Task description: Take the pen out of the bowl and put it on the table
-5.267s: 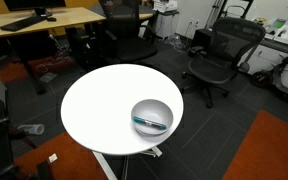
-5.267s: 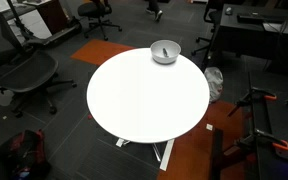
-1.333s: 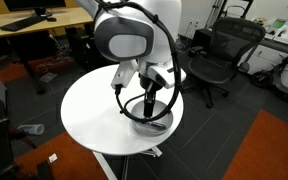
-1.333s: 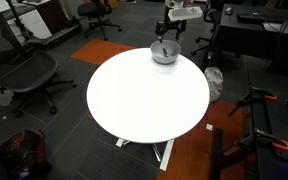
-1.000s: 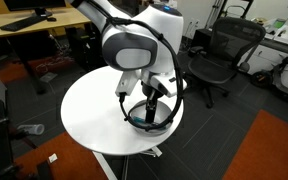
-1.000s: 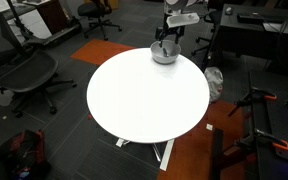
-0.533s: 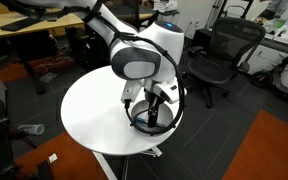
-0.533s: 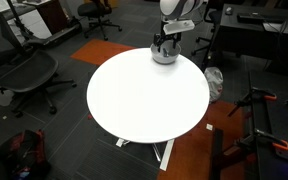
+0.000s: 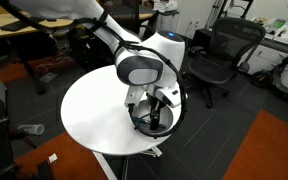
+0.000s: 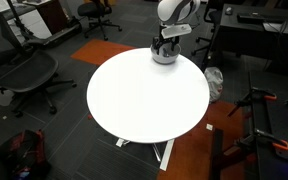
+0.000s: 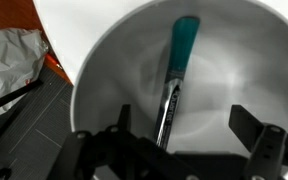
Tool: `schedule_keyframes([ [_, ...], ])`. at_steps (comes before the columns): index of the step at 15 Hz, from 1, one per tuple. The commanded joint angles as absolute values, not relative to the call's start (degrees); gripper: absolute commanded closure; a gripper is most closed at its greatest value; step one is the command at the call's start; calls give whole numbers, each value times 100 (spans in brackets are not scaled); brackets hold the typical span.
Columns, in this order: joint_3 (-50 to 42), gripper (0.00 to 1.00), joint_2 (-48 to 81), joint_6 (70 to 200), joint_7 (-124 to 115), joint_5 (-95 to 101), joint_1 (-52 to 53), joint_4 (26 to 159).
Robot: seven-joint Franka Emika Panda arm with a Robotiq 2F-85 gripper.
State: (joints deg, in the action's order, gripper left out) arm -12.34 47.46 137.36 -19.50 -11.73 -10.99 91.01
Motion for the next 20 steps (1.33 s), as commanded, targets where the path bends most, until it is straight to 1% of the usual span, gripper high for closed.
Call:
schedule_keyframes([
  [1,-1207,26,4889,13654,-2047,-1148,-1155,8873],
  [4,-1208,49,4930,13649,-2049,-1149,-1159,8839],
  [6,-1207,66,4950,13650,-2045,-1150,-1166,8815],
  [8,-1204,80,4960,13652,-2034,-1154,-1178,8799],
  [10,-1206,95,4962,13638,-2033,-1150,-1184,8790],
  [11,-1203,100,4942,13593,-2041,-1155,-1186,8793],
  [13,-1234,95,4807,13520,-2089,-1135,-1146,8869],
  [20,-1317,95,3951,13379,-2142,-1054,-1028,9249],
])
